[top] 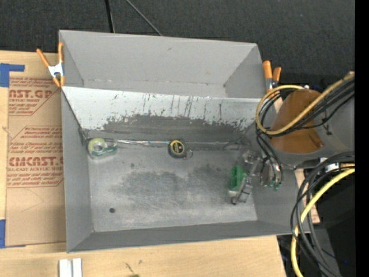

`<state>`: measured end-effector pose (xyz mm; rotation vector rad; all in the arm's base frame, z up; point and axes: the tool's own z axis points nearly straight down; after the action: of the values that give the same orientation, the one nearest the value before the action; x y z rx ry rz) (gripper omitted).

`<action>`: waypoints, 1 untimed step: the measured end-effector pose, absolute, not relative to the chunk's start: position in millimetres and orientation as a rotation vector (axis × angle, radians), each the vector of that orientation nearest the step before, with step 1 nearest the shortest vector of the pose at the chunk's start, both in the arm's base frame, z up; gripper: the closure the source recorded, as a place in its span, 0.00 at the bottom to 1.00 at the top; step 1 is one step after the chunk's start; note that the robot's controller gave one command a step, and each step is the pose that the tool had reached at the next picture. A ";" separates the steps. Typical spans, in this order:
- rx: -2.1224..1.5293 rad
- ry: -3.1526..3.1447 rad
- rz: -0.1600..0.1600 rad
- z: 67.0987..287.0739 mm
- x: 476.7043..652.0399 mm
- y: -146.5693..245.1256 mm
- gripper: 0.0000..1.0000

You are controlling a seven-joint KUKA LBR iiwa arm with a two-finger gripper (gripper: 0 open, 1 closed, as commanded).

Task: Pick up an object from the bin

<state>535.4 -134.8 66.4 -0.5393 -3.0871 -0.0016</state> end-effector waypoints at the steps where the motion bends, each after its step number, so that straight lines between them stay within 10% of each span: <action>1: -0.541 -3.095 0.000 69.4 538.5 -136.1 1.00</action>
Offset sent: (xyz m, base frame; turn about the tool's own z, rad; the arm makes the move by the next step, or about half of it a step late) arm 0.0000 0.0000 0.0000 0.0000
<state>538.5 -136.1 69.4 -0.5411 -3.0951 0.0002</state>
